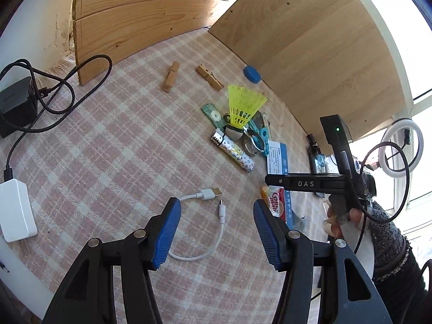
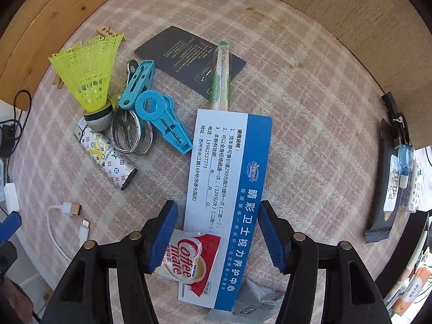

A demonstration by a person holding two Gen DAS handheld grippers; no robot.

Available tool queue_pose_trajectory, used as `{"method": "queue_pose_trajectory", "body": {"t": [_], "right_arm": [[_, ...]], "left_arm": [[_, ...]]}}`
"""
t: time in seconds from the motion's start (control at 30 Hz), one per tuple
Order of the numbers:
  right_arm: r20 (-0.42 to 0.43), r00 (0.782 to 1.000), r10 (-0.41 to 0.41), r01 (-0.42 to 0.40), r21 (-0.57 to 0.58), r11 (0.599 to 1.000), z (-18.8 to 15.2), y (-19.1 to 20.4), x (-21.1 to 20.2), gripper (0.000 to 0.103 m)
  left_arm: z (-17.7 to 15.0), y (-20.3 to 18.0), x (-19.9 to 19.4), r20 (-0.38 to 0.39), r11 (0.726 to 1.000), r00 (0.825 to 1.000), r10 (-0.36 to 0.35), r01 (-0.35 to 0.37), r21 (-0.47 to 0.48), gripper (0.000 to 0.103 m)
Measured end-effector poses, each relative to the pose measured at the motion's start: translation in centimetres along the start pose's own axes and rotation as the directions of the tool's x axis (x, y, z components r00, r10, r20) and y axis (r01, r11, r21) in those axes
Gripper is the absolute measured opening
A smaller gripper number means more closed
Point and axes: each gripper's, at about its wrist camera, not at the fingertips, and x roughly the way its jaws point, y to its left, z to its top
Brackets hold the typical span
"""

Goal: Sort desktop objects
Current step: 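Lift the paper card with the right tool and carry it over the bin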

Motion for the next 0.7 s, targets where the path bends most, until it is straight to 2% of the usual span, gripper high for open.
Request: {"method": "queue_pose_trajectory", "body": {"t": [0.17, 0.3, 0.53, 0.7], "right_arm": [[-0.005, 1.000, -0.028, 0.028, -0.042, 0.999, 0.8, 0.5, 0.1, 0.057], [-0.003, 1.000, 0.003, -0.004, -0.057, 0.998, 1.4, -0.3, -0.2, 0.051], [0.032, 0.995, 0.093, -0.094, 0.035, 0.995, 2.0, -3.7, -2.0, 0.051], [0.083, 0.989, 0.120, -0.125, 0.055, 0.991, 1.9, -6.0, -4.7, 0.051]], "left_arm": [[-0.2, -0.2, -0.2, 0.006, 1.000, 1.000, 0.001, -0.001, 0.001, 0.060], [-0.4, 0.0, -0.5, 0.009, 1.000, 1.000, 0.011, -0.011, 0.002, 0.060], [-0.3, -0.1, -0.8, 0.012, 1.000, 1.000, 0.019, -0.019, 0.005, 0.060], [-0.2, -1.6, -0.9, 0.010, 0.999, 1.000, 0.021, -0.021, 0.044, 0.060]]}}
